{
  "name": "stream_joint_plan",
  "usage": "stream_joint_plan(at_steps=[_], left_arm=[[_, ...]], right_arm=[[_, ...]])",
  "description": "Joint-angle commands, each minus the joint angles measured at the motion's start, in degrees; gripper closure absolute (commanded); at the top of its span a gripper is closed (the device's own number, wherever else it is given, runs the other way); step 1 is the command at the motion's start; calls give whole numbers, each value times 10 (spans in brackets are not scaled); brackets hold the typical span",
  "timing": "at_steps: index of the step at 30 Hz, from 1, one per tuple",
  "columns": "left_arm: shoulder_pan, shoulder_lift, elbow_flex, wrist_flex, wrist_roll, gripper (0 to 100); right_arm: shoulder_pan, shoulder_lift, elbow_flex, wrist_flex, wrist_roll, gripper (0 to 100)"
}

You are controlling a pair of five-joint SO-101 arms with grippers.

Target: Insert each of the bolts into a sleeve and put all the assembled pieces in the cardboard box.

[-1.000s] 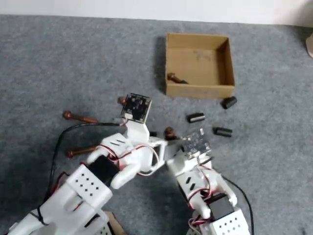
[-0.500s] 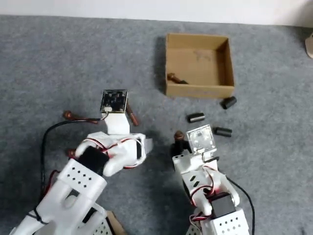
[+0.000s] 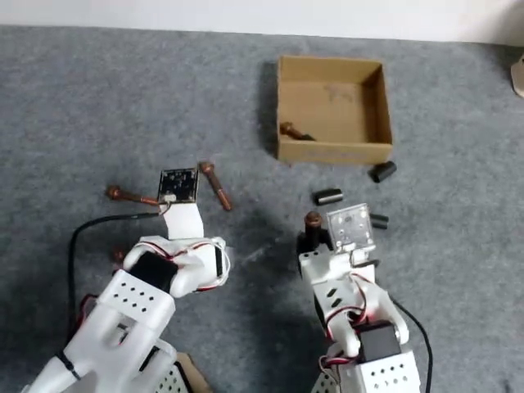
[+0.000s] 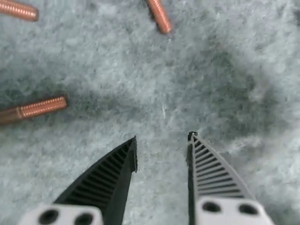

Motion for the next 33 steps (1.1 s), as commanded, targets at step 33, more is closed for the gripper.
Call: stream_joint_plan(at_steps=[33], left_arm=[[-33, -7, 87, -166, 1, 832]], right_arm=[[212, 951, -835, -54, 73, 994]])
